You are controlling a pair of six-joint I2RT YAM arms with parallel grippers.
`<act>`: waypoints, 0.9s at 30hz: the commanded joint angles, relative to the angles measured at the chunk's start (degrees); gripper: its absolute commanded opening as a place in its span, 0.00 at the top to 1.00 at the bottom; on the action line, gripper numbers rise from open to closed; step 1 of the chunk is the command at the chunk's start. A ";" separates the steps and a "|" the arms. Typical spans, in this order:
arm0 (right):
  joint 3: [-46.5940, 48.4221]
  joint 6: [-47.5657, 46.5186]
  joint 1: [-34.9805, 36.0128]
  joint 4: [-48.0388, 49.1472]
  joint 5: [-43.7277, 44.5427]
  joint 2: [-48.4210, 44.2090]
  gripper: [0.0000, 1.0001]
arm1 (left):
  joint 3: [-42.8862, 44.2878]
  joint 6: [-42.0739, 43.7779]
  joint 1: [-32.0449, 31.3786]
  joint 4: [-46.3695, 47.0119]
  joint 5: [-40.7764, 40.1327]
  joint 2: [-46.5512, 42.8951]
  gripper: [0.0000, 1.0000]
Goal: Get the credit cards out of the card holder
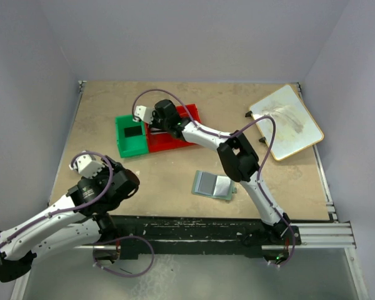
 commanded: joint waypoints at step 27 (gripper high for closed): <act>1.73 -0.55 0.78 -1.06 3.43 -0.99 0.56 | 0.71 4.71 0.01 3.86 -0.75 -0.65 0.40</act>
